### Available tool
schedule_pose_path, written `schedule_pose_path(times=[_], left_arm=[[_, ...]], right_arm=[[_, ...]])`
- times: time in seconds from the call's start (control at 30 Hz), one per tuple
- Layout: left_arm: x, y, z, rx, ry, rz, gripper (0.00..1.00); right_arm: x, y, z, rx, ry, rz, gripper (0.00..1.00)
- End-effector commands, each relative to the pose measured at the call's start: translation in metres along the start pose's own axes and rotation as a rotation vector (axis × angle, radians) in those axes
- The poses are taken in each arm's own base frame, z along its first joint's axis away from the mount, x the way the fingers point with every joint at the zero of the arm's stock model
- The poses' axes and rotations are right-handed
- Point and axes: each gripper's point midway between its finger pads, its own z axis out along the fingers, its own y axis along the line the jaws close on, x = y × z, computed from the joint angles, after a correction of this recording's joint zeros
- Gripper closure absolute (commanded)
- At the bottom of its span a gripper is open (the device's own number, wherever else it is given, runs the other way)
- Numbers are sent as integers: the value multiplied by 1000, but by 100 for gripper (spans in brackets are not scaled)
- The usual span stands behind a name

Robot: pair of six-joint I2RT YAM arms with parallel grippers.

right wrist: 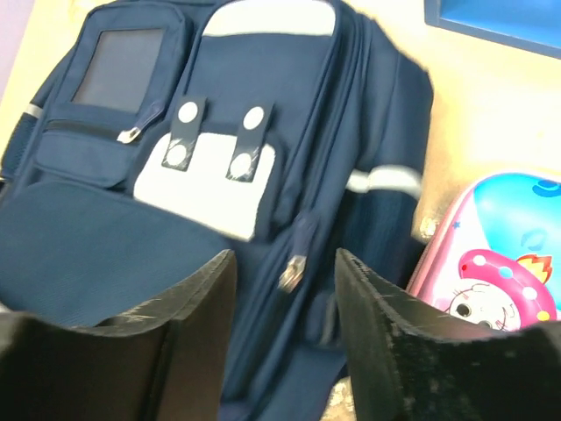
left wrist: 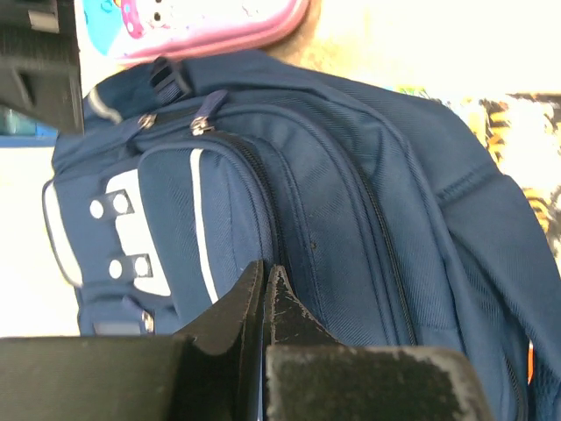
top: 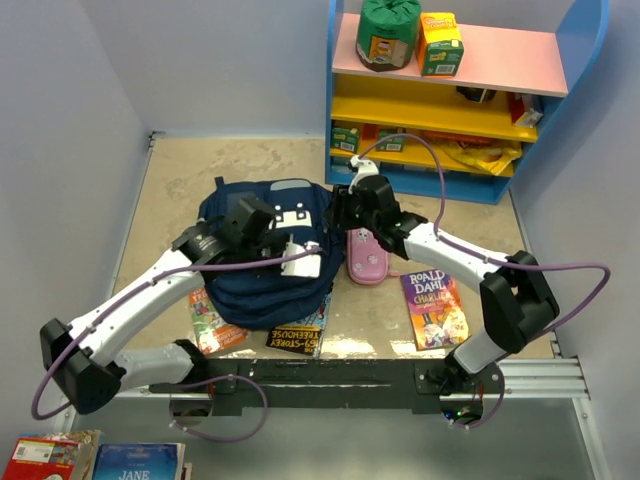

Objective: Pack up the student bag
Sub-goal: Zip the student bag at the center of the board.

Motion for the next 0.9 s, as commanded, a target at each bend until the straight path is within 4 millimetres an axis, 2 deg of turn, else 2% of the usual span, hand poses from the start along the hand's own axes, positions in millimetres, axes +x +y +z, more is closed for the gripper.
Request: schedule_pose_path(times=[0.0,0.03,0.13,0.23,0.4,0.63,0.87], left_arm=[[15,-16,-9,-3,32,40,100],[18,-20,-8,5,39,34,100],[22,-24,-8,-1,43,21,100],[27,-29,-5,7,47,8,100],[28,-34,-1,14,43,-37,100],[31,-38,4,18,41,-75,100],[32,-42,7,36,42,-84,100]], right_arm=[[-1,-8,-1,23,-30,-7,50],[8,-10,-4,17,-19,-5,50],[15,-8,-5,-14,-16,-14,52],[20,-8,-1,-29,-1,-42,54],[40,-8,15,-42,60,-27,54],[46,0,39,-71,70,10,58],[42,13,58,-55,59,-39,58]])
